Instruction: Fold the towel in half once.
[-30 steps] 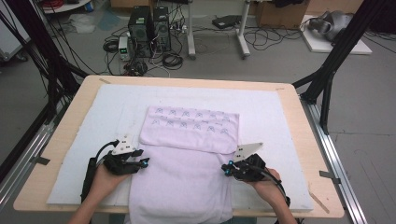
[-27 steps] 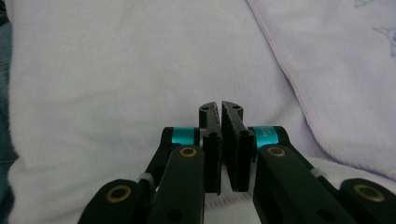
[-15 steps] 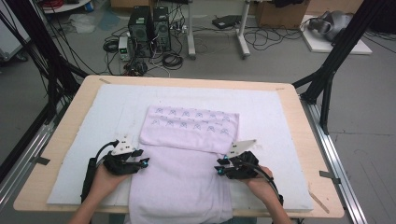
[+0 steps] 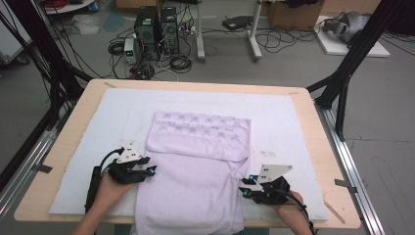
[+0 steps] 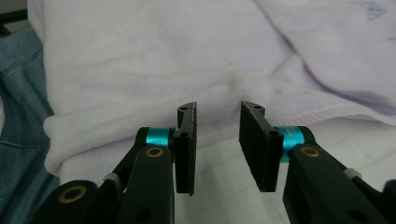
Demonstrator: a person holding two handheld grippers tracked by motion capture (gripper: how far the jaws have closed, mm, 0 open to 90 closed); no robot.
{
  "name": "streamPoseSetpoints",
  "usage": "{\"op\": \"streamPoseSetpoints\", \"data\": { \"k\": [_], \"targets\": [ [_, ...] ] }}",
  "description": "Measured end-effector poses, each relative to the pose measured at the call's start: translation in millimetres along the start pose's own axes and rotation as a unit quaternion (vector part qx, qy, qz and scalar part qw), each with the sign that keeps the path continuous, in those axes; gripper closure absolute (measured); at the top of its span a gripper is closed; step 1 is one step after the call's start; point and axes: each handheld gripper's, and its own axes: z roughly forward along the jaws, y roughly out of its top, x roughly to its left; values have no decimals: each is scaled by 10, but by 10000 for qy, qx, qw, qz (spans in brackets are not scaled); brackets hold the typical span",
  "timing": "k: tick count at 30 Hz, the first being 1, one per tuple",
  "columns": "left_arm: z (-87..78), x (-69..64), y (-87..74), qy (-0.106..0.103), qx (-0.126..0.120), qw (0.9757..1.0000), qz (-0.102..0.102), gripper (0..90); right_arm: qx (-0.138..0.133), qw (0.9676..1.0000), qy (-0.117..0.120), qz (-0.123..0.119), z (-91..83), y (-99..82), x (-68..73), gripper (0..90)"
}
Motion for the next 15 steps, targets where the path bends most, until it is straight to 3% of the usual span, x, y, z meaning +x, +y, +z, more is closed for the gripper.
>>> {"op": "streamPoseSetpoints", "data": {
  "k": [5, 6, 8, 15],
  "targets": [
    [-1, 1, -2, -4, -1, 10000, -5, 554, 226, 9996, 166, -51, 217, 23, 11, 672],
    [-2, 1, -4, 0, 2, 10000, -3, 554, 157, 9997, 209, -23, 242, 19, 2, 700],
    [0, 0, -7, 4, -18, 10000, -5, 554, 178, 9995, 255, 17, 235, 20, -10, 859],
    [-5, -2, -18, 6, -50, 10000, -13, 553, 417, 9986, 203, -251, 156, 33, 50, 877]
  ]
}}
